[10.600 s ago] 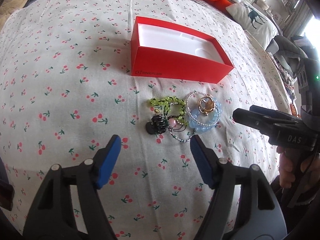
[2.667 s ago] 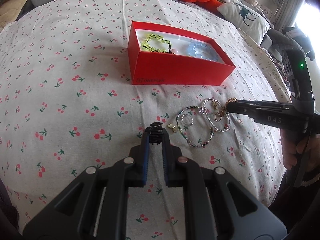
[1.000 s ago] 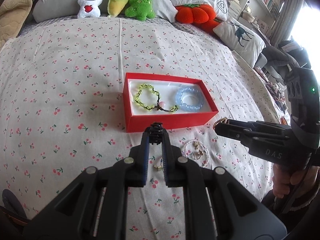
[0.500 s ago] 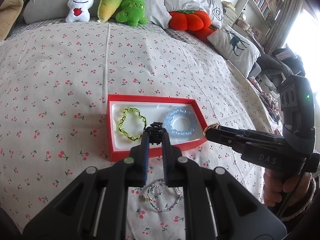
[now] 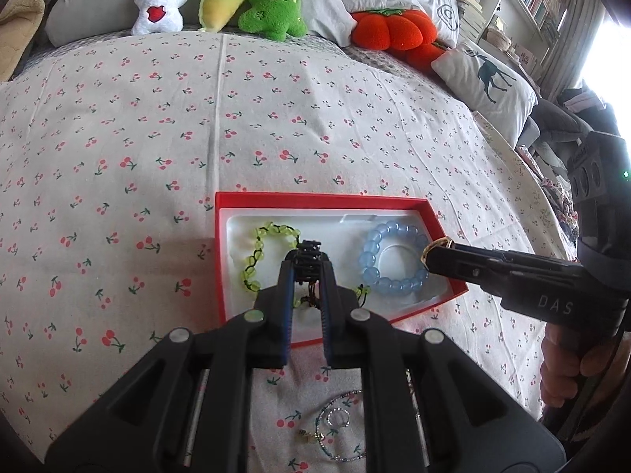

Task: Organize jewelry
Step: 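Carry the hair clip and gold ring over the red box and lower them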

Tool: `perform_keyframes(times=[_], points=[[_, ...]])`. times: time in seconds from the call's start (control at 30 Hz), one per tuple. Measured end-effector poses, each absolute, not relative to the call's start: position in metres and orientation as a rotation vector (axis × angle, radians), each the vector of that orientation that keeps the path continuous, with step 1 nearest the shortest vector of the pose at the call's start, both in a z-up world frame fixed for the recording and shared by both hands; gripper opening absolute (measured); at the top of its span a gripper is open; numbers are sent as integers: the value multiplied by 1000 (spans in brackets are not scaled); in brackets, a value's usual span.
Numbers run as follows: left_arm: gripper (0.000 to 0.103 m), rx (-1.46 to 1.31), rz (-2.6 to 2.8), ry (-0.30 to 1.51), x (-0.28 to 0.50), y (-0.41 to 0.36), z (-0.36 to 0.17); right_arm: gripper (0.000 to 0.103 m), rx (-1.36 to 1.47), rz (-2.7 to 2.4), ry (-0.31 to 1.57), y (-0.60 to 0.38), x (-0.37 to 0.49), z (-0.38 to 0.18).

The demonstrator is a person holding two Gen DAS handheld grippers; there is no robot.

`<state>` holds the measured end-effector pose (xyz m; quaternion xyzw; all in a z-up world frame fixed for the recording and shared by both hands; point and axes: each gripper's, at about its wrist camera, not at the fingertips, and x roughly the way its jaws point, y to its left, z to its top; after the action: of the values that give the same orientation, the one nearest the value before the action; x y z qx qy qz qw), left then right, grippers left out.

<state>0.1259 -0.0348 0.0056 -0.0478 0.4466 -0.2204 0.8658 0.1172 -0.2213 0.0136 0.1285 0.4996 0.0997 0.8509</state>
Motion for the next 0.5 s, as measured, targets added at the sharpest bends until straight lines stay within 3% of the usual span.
perform_keyframes(times=[0.43,0.5], points=[[14,-77,-439,928,131,-37,2,23,252,239,1034,-222,132,7],[25,-75,-436,928,129,-37,5,24,245,243,1027,-220,131,8]])
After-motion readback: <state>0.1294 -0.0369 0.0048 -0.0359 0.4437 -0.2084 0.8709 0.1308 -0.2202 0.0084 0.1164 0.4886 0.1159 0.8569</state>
